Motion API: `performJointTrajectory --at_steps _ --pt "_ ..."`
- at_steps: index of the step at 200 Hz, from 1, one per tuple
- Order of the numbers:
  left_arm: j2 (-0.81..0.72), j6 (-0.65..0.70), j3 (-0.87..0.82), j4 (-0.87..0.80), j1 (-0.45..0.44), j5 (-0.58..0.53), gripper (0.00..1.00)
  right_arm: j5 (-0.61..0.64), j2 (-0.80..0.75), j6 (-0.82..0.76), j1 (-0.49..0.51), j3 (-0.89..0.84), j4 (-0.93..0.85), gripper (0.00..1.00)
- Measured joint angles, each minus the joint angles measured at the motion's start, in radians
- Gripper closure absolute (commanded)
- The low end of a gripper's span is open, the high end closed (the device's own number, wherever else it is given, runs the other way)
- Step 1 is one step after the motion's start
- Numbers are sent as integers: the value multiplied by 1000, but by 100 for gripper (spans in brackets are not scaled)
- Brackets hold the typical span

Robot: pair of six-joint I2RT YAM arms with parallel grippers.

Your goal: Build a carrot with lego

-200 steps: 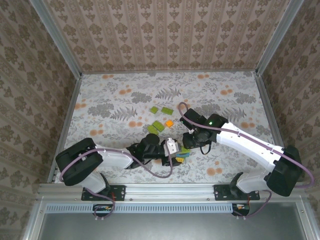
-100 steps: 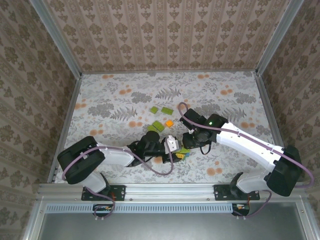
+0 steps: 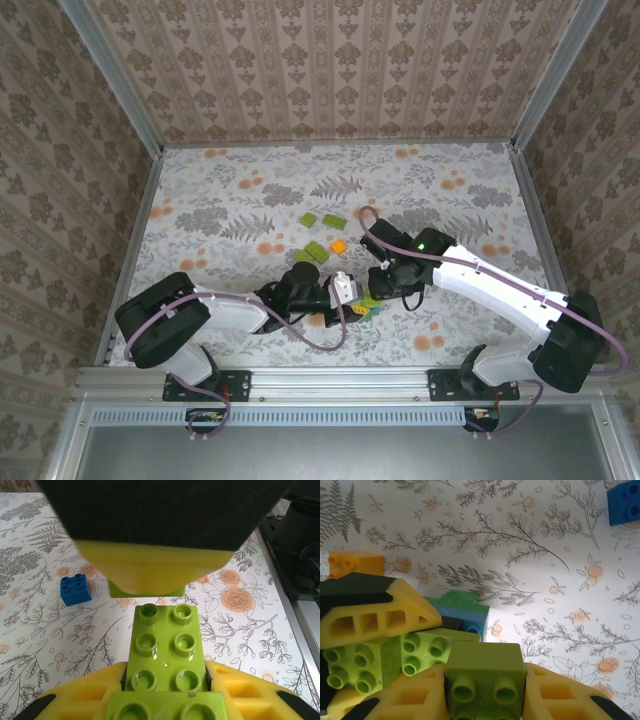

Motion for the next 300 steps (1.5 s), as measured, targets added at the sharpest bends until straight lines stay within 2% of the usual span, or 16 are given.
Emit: performJointTrajectory --at_steps 63,146,300 --pt "21 0 0 38 0 -14 67 -31 3 39 3 -5 -22 77" --pt "26 0 -3 53 0 -26 68 -61 79 45 6 25 16 77" --pt "32 -1 -3 64 0 -32 68 -53 88 34 -3 35 0 77"
